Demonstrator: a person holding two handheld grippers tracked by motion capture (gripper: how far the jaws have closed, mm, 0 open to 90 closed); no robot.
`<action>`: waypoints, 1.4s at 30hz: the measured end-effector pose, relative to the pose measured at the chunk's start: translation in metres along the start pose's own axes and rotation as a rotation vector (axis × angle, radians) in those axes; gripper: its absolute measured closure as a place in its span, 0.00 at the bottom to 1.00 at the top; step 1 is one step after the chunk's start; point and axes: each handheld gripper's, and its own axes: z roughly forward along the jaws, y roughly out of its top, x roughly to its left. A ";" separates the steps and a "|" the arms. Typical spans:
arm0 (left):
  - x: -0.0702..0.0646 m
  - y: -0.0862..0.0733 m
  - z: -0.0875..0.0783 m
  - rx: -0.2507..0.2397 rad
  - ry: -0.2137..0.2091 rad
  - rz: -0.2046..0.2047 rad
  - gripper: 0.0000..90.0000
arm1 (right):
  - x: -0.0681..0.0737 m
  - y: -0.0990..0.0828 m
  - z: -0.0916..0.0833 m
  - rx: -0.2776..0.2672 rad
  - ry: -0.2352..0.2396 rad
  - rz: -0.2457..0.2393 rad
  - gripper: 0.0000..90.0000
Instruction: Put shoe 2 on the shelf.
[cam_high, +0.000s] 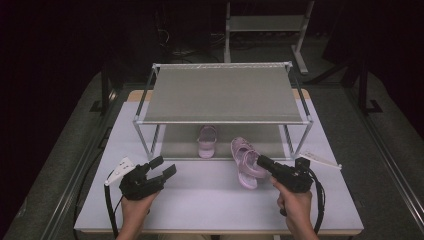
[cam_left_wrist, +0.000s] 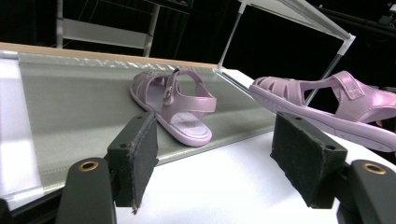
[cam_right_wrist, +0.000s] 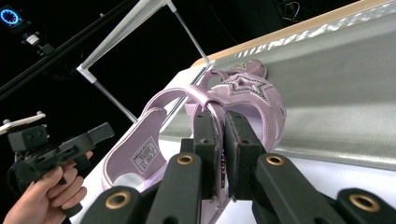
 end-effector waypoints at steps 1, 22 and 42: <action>0.000 0.000 0.000 0.000 0.000 0.000 0.34 | 0.000 0.000 0.000 0.000 0.000 0.000 0.93; -0.002 -0.002 0.005 0.024 -0.022 0.001 0.31 | -0.005 0.008 0.034 -0.018 -0.051 -0.035 0.92; -0.005 -0.002 0.009 0.032 -0.044 0.019 0.30 | -0.019 0.017 0.088 -0.056 -0.124 -0.091 0.93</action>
